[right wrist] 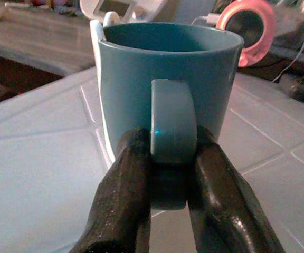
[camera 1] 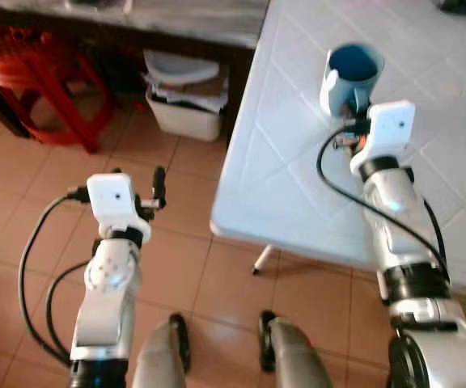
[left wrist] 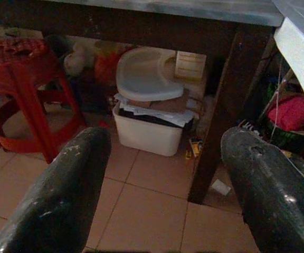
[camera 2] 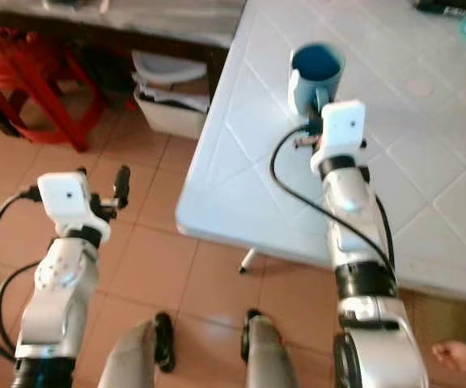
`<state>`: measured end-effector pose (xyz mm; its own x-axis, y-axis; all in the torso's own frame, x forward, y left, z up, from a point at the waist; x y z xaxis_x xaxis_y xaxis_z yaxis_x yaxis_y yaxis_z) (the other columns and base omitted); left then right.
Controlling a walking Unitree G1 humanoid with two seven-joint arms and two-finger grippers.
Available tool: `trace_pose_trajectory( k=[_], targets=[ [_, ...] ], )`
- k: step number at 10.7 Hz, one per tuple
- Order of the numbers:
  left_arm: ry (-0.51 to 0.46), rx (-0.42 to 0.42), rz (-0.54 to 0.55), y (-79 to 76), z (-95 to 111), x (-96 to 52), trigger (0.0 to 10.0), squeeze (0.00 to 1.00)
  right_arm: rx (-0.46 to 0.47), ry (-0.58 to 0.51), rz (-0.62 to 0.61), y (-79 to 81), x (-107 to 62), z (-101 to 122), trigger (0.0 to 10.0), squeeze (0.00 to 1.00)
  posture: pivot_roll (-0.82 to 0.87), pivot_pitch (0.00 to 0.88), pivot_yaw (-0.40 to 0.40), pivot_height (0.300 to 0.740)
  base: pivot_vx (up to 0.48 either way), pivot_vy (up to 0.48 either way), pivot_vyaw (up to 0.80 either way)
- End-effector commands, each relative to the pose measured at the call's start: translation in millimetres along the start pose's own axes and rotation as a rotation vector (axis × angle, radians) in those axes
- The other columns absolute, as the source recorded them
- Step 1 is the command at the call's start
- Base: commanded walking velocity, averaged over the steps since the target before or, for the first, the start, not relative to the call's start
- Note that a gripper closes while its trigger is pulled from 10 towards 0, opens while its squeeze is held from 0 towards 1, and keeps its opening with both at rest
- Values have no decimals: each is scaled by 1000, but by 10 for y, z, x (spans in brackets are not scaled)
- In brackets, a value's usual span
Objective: Setting the table
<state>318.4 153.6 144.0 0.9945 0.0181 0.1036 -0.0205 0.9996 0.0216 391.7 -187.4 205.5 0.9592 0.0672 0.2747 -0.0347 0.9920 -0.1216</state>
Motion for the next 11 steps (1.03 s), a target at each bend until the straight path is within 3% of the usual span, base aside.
trace_pose_trajectory(
  k=[1,3,4,5,6,9,11],
  targets=[
    [23,2,33,94,-65,-17,10000,0,13,-23,36,101,-39,53,10000,0,-38,219,-9,740,0,480,0],
    [36,-67,-3,50,-90,52,10000,0,16,-6,197,374,-104,30,10000,0,-52,195,-3,740,0,480,0],
    [30,-67,-9,39,-79,72,10000,0,15,-9,222,428,-106,41,10000,0,-58,185,-2,740,0,480,0],
    [23,-63,-13,31,-68,92,10000,0,-21,-32,266,515,-123,75,10000,0,-62,178,-2,740,0,480,0],
    [-1,-81,-100,-105,-40,107,10000,0,-101,-48,330,683,-259,-6,10000,0,-68,152,17,740,296,379,0],
    [1,-92,-118,-92,-89,46,10000,0,-59,-13,65,429,-322,13,10000,0,-68,140,14,740,348,324,0],
    [19,-97,-142,-133,-180,-43,10000,0,-10,17,-47,338,-514,-59,10000,0,-66,125,18,740,452,0,0]
  ],
)
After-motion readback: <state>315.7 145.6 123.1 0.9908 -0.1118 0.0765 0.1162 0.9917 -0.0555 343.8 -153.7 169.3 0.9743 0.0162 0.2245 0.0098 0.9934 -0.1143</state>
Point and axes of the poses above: a point about 5 cm out from each wrist's last joint towards the gripper, its own x axis pointing out of the wrist towards the gripper, its own z axis along the axis of the wrist's last joint, y = z × x, the point moved 4 cm from there along x, pointing out of the wrist towards the gripper, and after that the axes turned 4 degrees about x, right-handed, at the moved point
